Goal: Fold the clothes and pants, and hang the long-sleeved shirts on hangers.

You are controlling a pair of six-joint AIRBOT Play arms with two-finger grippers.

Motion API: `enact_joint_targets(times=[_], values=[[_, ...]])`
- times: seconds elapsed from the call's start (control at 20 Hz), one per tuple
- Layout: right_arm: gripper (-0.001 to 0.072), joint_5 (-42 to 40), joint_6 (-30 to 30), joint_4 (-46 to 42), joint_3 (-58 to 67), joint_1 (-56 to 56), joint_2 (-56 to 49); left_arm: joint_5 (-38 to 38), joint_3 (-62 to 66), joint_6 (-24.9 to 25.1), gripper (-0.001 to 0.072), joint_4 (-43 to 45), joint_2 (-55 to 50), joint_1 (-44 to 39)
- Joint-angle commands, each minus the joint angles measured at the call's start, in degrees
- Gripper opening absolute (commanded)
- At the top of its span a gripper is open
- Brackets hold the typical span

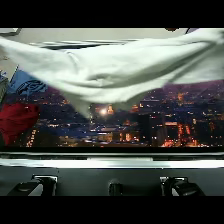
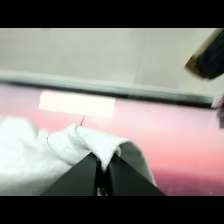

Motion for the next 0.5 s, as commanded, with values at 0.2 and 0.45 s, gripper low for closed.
enact_joint_targets(times=[0.2,0.45], values=[[0.0033,0.3,10.7,-11.5,1.6,0.0,0.5,-6.2,0.5,-10.1,0.0019,14.8,5.8,0.2],[0.0034,0.4,17.5,-10.8,1.6,0.0,-22.3,-6.3,-5.6,-10.1,0.0019,11.9,-8.7,-0.4]])
